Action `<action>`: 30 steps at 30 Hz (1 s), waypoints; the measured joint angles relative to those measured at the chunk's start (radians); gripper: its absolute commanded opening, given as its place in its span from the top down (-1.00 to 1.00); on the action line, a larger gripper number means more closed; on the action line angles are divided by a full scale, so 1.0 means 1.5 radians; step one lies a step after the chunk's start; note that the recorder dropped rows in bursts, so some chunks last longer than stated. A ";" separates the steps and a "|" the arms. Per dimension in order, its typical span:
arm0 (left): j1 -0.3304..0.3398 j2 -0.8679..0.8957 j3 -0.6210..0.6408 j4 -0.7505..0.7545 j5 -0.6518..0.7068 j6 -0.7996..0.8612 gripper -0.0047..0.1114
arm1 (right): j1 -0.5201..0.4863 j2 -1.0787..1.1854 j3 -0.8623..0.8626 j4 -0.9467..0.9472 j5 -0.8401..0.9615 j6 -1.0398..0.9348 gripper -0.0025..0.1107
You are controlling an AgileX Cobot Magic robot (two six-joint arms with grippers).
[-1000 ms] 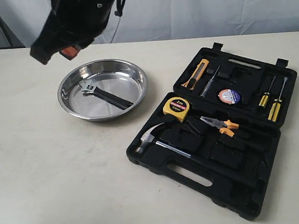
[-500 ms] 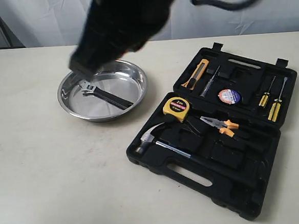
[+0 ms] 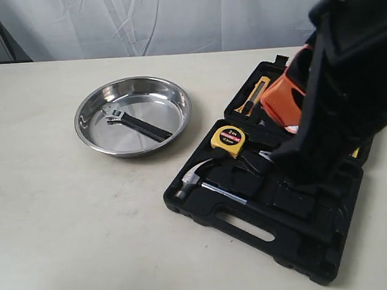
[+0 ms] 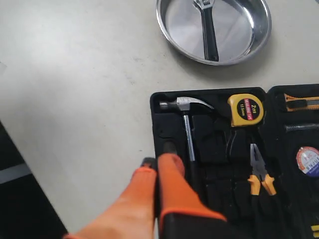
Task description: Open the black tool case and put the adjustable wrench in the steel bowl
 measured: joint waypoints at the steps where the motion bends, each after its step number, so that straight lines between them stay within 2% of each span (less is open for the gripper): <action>1: 0.000 0.000 0.000 0.000 0.000 0.000 0.91 | 0.000 -0.008 0.000 0.004 0.000 0.000 0.97; 10: 0.000 0.000 0.000 0.000 0.000 0.000 0.91 | 0.000 -0.031 0.008 -0.046 -0.045 0.069 0.97; 15: 0.000 0.000 0.000 0.000 0.000 0.000 0.91 | -0.031 -0.031 0.080 -0.082 -0.141 0.122 0.97; 18: 0.000 0.000 0.000 0.000 0.000 0.000 0.91 | -0.107 -0.037 0.151 -0.058 -0.233 0.128 0.97; 23: 0.000 0.000 0.000 0.000 0.000 0.000 0.91 | -0.308 -0.094 0.301 0.047 -0.332 0.129 0.97; 28: 0.000 0.000 0.000 0.000 0.000 0.000 0.91 | -0.487 -0.233 0.480 0.082 -0.442 0.073 0.97; 30: 0.000 0.000 0.000 0.000 0.000 0.000 0.91 | -0.532 -0.295 0.545 0.083 -0.511 0.057 0.97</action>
